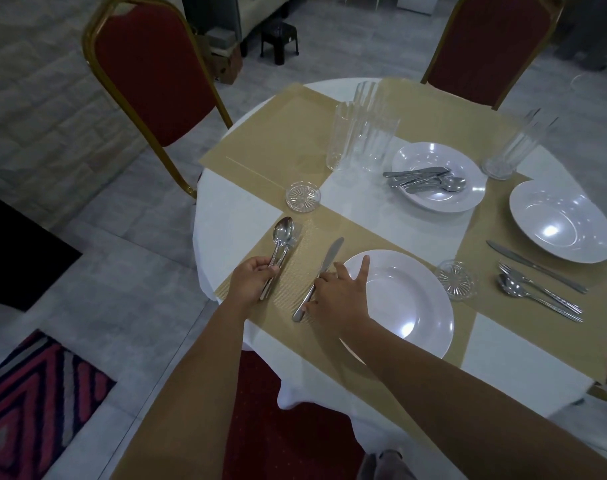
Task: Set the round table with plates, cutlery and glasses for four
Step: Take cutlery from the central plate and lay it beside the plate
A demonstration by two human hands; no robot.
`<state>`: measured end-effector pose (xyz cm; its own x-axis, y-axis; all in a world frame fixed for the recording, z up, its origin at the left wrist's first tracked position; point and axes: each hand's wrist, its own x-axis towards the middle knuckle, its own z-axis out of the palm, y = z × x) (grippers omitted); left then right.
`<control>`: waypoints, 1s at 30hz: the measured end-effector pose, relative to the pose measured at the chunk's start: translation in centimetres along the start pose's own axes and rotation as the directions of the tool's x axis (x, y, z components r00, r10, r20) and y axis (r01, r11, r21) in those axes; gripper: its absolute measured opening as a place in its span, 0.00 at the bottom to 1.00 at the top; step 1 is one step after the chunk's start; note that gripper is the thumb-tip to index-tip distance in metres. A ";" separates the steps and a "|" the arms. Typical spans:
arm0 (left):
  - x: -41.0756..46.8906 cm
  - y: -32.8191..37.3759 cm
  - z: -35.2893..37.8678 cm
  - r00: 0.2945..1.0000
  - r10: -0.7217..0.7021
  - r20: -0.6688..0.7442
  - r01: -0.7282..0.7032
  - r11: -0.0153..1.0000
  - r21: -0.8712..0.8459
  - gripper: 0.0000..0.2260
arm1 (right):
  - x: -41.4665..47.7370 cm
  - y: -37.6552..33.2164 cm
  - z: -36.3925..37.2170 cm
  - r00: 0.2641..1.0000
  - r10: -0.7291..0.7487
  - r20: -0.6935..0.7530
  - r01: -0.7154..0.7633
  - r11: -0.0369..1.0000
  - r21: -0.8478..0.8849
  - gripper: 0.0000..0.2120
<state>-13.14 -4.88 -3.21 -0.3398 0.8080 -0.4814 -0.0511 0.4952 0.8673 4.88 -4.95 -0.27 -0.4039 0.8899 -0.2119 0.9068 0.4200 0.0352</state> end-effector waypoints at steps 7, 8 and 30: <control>0.0 -0.1 0.0 1.000 -0.001 0.006 0.001 1.000 -0.012 0.07 | -0.1 0.5 0.0 1.000 -0.019 0.002 0.019 1.000 -0.009 0.23; 0.1 -0.1 0.0 1.000 -0.002 0.005 0.002 1.000 -0.012 0.06 | -0.1 0.5 0.0 1.000 -0.021 0.004 0.021 1.000 -0.010 0.23; 0.0 0.0 0.4 0.998 -0.055 -0.037 0.055 0.998 -0.008 0.10 | 0.1 0.3 0.2 1.000 -0.022 -0.013 0.022 1.000 -0.005 0.22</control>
<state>-12.75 -4.68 -3.24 -0.3713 0.7667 -0.5237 -0.0772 0.5366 0.8403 5.15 -4.76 -0.49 -0.4250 0.8829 -0.1996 0.8973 0.4400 0.0354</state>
